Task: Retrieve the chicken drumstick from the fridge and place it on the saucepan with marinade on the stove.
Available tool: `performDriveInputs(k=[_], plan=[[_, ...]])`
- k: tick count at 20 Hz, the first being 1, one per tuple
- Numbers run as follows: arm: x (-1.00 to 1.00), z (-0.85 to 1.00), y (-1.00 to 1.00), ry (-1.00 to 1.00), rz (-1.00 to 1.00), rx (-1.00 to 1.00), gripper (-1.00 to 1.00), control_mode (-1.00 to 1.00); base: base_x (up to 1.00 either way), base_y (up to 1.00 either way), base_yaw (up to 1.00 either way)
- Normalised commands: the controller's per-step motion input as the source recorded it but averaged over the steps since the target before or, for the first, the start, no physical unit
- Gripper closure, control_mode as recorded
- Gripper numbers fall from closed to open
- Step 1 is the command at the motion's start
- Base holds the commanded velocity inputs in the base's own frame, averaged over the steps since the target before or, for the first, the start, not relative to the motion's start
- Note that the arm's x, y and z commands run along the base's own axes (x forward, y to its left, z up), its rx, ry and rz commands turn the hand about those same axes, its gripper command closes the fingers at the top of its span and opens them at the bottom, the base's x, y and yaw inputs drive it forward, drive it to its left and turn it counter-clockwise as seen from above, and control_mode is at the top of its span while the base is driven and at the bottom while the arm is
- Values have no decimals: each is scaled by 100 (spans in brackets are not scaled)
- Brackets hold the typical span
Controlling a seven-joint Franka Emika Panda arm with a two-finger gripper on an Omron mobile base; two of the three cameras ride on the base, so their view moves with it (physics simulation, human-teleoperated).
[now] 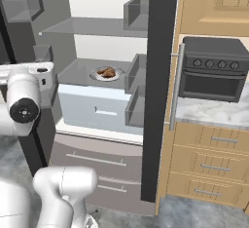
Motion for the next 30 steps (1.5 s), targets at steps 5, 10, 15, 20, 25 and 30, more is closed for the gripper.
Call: performDriveInputs(k=[5,10,15,20,25,30], plan=[[14,25,0,3,13,17,-100,-100,0,0,0],[22,5,0,19,10,2,-100,-100,0,0,0],[28,0,0,20,9,-6,-100,-100,0,0,0],[19,13,0,6,9,0,-100,-100,0,0,0],[16,2,0,1,10,0,-100,-100,0,0,0],[47,-2,21,3,9,-8,-100,-100,0,0,0]])
